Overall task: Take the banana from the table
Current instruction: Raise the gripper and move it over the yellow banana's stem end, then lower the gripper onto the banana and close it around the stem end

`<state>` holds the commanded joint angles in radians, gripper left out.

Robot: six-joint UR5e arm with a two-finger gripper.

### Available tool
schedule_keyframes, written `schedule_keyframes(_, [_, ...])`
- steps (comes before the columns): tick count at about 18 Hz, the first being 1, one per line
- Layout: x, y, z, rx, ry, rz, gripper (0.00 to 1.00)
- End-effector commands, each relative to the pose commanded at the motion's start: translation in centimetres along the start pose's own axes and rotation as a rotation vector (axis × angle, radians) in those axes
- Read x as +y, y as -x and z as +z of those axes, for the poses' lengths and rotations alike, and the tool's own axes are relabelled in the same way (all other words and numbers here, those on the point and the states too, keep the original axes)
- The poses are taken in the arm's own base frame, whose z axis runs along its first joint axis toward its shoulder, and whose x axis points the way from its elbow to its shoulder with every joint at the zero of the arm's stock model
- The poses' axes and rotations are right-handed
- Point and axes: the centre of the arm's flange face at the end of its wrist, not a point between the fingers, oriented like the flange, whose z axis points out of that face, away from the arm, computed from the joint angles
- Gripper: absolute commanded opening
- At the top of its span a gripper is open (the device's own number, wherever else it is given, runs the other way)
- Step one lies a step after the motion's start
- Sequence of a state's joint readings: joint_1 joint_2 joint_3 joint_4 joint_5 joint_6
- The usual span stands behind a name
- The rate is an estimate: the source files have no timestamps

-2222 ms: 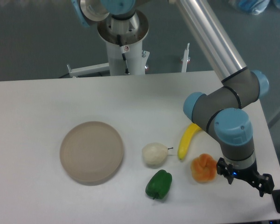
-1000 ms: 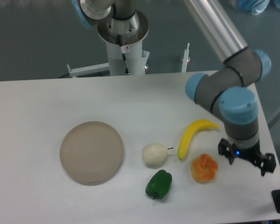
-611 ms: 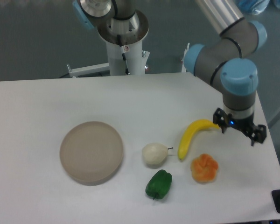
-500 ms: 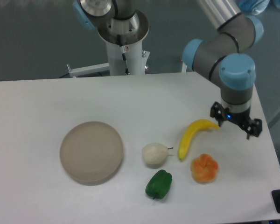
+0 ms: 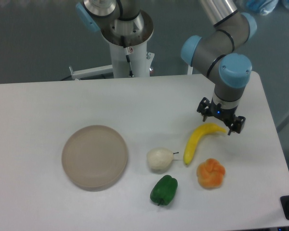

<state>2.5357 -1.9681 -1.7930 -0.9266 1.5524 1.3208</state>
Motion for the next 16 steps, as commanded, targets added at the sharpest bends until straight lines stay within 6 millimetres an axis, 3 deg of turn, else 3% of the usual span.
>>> schedule_keyframes(3, [-0.2, -0.9, 0.4, -0.007, -0.002, -0.003, 1.00])
schedule_keyframes(12, [-1.7, -1.0, 1.8, -0.051, -0.004, 0.036, 1.00])
schedule_keyframes(16, [-2.3, -1.9, 2.8, -0.034, 0.006, 0.135, 1.00])
